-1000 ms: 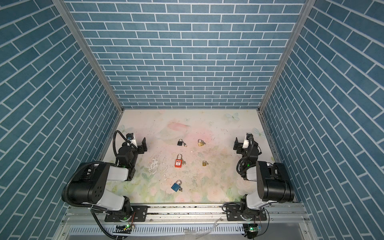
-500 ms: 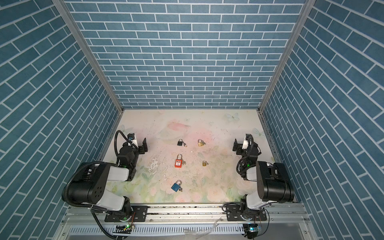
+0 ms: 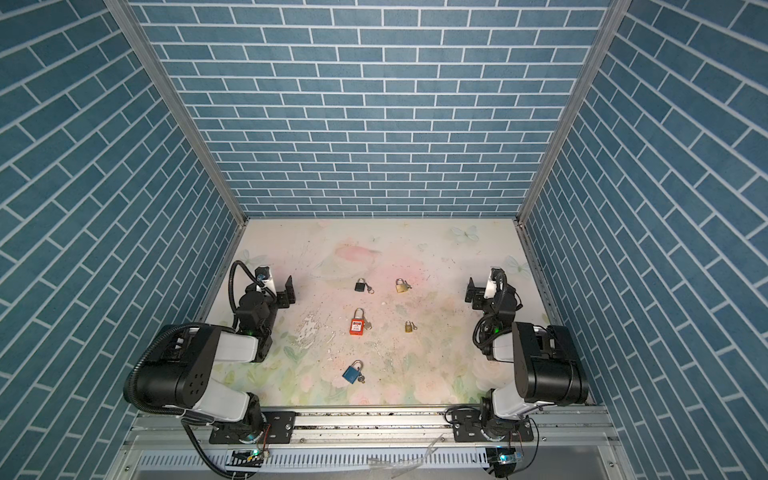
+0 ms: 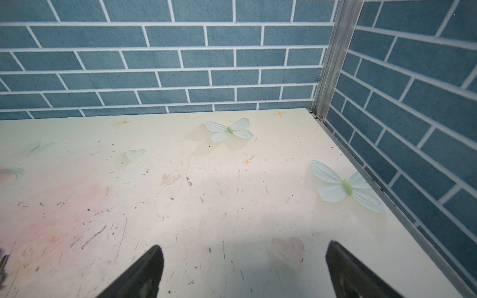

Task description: Lock with the key

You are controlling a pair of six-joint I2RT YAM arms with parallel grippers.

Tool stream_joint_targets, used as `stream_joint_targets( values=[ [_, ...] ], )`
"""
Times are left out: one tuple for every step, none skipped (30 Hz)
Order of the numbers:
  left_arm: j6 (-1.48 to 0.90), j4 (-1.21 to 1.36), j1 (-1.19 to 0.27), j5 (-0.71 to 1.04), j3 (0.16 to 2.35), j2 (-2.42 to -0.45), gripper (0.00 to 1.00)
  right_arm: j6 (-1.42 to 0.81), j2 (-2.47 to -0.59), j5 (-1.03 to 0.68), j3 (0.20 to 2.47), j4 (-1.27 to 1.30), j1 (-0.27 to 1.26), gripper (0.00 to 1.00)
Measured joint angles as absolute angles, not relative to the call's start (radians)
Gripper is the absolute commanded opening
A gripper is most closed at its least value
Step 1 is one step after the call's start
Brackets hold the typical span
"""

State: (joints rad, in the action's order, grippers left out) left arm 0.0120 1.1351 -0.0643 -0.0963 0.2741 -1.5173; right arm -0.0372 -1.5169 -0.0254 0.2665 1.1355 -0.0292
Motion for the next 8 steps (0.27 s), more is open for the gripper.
stream_joint_targets(
  values=[
    [0.012,1.135,-0.064,-0.096,0.274,-1.517,0.87,-0.037,-1.518,-0.026,0.266,1.136,-0.029,0.98],
    [0.012,1.135,-0.064,-0.096,0.274,-1.517,0.87,-0.037,-1.518,-0.027,0.266,1.136,-0.029,0.98],
    [0.012,1.135,-0.064,-0.096,0.274,-1.517,0.87,-0.037,-1.519,-0.027,0.266,1.135,-0.029,0.98],
    [0.012,1.135,-0.064,-0.096,0.274,-1.517,0.87,-0.037,-1.519,-0.028,0.266,1.136,-0.029,0.98],
    [0.012,1.135,-0.064,-0.096,0.274,-1.517,0.87,-0.037,-1.519,-0.028,0.266,1.136,-0.029,0.98],
    [0.012,1.135,-0.064,-0.096,0.274,-1.517,0.87,-0.037,-1.519,-0.028,0.266,1.136,-0.029,0.98],
    [0.012,1.135,-0.064,-0.095,0.274,-1.517,0.87,-0.037,-1.519,-0.028,0.266,1.136,-0.029,0.98],
    [0.012,1.135,-0.064,-0.095,0.274,-1.517,0.87,-0.038,-1.519,-0.028,0.266,1.137,-0.029,0.98]
  ],
)
